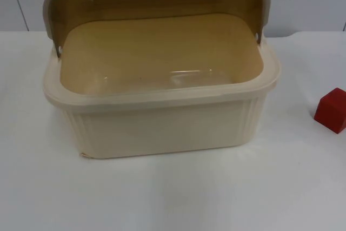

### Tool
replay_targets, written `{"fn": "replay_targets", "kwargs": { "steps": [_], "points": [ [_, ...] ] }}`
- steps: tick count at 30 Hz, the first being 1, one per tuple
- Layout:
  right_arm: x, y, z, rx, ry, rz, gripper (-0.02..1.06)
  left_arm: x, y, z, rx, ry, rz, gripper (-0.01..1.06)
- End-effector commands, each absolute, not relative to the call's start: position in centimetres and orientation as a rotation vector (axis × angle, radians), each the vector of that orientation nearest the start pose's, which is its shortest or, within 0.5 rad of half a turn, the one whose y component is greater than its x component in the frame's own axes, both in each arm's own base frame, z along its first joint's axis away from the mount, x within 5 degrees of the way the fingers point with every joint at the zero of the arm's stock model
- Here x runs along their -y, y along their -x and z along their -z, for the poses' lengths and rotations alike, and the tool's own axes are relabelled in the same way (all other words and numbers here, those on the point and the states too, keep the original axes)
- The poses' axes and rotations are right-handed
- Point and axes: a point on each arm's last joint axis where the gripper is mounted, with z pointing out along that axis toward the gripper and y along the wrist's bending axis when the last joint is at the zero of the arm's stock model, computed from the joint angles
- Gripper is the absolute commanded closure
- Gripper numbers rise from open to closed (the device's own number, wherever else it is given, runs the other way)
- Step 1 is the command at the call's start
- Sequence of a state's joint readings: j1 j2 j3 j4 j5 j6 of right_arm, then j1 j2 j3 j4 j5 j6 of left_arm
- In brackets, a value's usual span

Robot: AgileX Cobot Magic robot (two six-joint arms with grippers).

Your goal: Open the box lid with the left hand, place the block into the box with the right hand, then close the box lid with the left hand.

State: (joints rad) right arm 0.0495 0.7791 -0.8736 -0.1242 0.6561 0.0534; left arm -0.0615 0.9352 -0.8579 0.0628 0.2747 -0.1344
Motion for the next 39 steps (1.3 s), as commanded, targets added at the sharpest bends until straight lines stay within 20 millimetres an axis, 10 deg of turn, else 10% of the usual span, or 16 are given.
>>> {"fn": "replay_targets", "kwargs": {
  "steps": [1,17,39],
  "points": [
    [0.0,-15.0,-37.8,-2.015,0.044,0.074,-0.01,1.0,-20.0,-37.8,-1.808,0.042,0.097,0.02],
    [-0.3,-20.4,-34.2,-2.159,0.097,0.097,-0.01,1.0,-19.6,-38.5,-1.751,0.047,0.112,0.02],
    [-1.0,-28.4,-18.0,-2.559,0.328,0.102,-0.01,0.9,-19.4,-37.6,-1.861,0.019,0.058,0.02]
  ]
}}
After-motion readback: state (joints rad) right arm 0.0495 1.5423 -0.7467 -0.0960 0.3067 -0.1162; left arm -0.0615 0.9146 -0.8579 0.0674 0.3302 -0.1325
